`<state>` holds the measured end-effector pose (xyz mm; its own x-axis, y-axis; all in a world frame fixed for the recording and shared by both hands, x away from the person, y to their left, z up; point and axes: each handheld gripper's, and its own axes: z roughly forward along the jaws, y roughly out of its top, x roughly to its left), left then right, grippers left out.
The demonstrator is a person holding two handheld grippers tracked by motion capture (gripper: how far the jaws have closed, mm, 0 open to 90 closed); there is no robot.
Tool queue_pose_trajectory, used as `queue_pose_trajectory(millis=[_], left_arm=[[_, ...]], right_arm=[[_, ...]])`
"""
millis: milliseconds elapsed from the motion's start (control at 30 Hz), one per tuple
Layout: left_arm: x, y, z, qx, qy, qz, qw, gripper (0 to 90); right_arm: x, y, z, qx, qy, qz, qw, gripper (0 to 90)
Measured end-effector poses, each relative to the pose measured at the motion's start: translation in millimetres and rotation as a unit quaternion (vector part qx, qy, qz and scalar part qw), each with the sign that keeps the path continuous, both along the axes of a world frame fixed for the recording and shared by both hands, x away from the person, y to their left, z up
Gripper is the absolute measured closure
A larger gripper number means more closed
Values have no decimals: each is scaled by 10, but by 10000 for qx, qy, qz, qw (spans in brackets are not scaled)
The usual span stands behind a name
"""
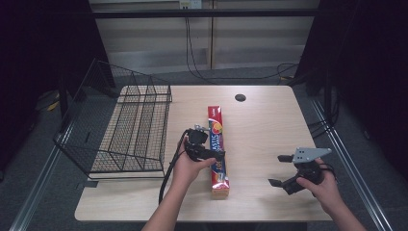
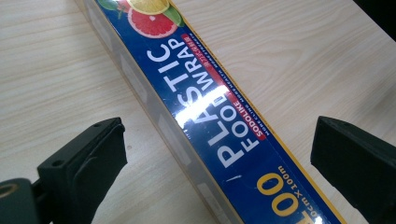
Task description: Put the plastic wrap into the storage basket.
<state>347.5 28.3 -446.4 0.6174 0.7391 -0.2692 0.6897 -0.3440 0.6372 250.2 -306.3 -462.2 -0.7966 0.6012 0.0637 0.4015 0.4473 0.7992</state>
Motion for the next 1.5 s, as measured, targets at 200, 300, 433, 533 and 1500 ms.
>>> queue_pose_trajectory(millis=[200,300,433,533,1500], left_arm=[[40,-55,-18,24,-4,49,10000,48],[58,-78,-47,80,46,61,9999,51],[70,-110,-62,91,12,112,9999,51],[81,-133,-70,109,-26,177,9998,54],[192,-271,-192,241,115,346,9990,175]], right_arm=[[3,-4,4,26,-8,10,10000,44],[1,-6,5,43,-10,37,10000,44],[1,-9,9,68,-8,25,10000,44],[1,-8,7,67,-15,23,10000,44],[6,-2,8,125,-30,70,9999,43]])
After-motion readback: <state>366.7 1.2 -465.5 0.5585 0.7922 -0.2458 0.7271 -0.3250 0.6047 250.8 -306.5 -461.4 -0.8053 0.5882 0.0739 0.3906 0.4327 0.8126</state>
